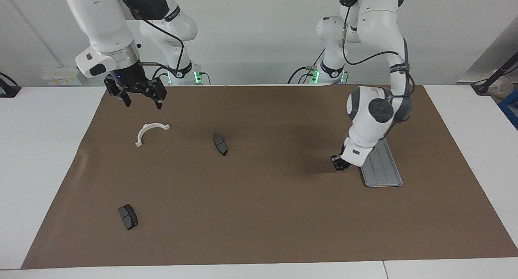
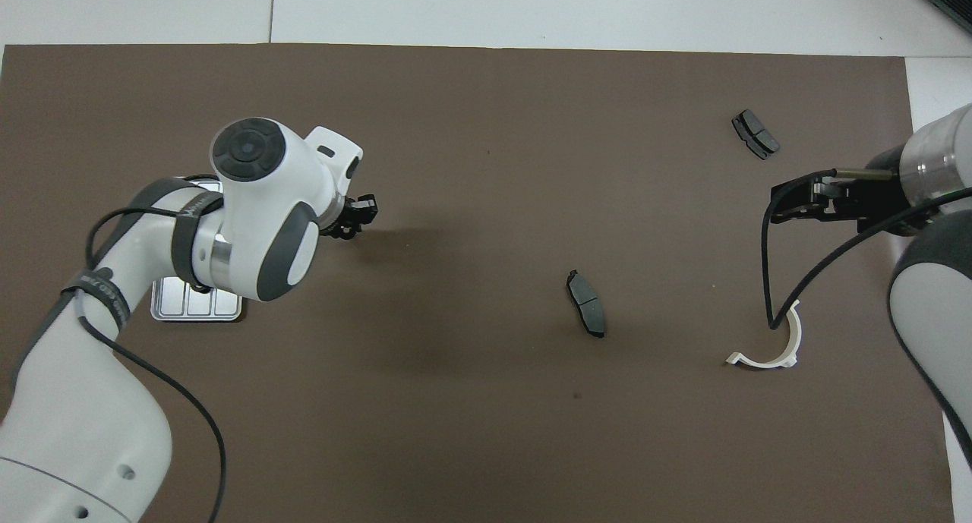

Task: Place bearing gear from tray to pile
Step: 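Carry the gear to the table center and open the left gripper, then reach the right gripper to the gear while the left gripper returns to tray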

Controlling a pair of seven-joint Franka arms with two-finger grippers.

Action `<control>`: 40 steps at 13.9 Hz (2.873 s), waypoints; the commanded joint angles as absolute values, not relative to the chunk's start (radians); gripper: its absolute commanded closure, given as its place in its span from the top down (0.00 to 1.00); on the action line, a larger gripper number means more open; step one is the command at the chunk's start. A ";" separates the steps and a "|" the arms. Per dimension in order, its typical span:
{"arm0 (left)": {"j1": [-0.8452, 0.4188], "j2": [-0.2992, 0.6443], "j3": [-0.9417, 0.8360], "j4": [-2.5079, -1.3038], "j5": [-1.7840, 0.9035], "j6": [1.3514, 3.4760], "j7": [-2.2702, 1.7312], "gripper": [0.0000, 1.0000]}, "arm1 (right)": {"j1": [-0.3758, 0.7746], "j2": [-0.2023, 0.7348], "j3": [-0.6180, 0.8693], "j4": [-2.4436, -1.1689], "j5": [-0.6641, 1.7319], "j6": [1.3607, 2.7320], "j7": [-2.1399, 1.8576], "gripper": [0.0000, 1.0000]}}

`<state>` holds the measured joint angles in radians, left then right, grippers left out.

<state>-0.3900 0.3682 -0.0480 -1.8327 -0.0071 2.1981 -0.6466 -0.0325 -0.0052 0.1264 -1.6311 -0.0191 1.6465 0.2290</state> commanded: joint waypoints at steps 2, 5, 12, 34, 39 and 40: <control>-0.515 0.364 -0.031 -1.844 -0.003 2.242 -0.771 0.25 | -0.040 -0.017 0.135 -1.652 -0.003 1.643 0.248 1.00; -0.555 0.359 -0.032 -1.845 -0.029 2.246 -0.772 0.77 | -0.035 -0.029 0.135 -1.678 -0.003 1.661 0.245 1.00; -0.413 0.351 -0.021 -1.818 -0.023 2.197 -0.711 0.86 | 0.052 -0.037 0.138 -1.768 -0.003 1.784 0.316 1.00; -0.018 0.233 -0.020 -2.059 -0.029 2.166 -0.215 0.60 | 0.594 0.584 0.135 -1.552 -0.238 2.287 1.198 1.00; -0.006 0.232 -0.020 -2.075 -0.029 2.169 -0.215 0.51 | 0.598 0.624 0.137 -1.532 -0.253 2.333 1.203 1.00; -0.006 0.232 -0.020 -2.080 -0.029 2.171 -0.213 0.50 | 0.598 0.624 0.137 -1.537 -0.256 2.351 1.201 1.00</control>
<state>-0.0275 0.2617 -0.0107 -2.0306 -0.0200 2.1448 -0.2160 0.6004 0.6095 0.1350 -1.5476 -0.2238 2.3181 1.1822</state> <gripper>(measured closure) 0.463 0.000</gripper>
